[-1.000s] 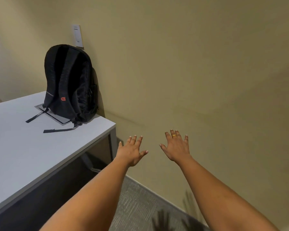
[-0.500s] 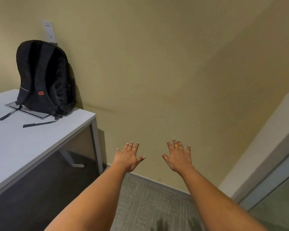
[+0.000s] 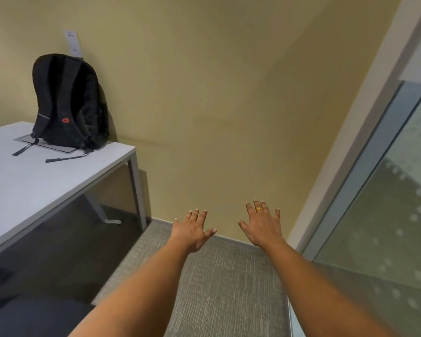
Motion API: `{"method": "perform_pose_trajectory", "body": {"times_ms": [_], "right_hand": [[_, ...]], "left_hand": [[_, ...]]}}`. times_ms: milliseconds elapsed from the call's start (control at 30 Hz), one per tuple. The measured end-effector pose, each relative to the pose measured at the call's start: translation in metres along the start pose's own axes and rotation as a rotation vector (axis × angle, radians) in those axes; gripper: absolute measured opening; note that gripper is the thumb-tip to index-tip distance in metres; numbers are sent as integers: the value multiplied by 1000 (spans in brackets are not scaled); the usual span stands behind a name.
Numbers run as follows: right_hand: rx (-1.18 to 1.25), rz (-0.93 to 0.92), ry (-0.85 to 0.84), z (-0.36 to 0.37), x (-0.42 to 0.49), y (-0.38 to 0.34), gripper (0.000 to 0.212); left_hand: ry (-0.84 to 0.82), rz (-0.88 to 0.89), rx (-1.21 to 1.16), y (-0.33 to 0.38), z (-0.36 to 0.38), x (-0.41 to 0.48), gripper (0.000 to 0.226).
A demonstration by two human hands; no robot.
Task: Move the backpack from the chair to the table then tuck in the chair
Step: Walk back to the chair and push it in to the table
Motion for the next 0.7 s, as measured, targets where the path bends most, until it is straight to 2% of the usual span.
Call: {"method": "perform_pose_trajectory", "body": {"times_ms": [267, 700], "right_hand": [[23, 35, -24, -8, -109, 7, 66], [6, 169, -14, -2, -240, -23, 66]], "left_hand": [[-15, 18, 17, 18, 28, -97, 72], [-62, 161, 84, 13, 55, -203, 72]]}}
Point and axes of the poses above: each hand's wrist, its own x-axis towards the middle knuckle, its own z-axis out of the palm, y = z × x, the point moved 1 cm from there along x, towards the middle knuckle, and after that the axes turned 5 degrees about -x, right-handed, at the moved point
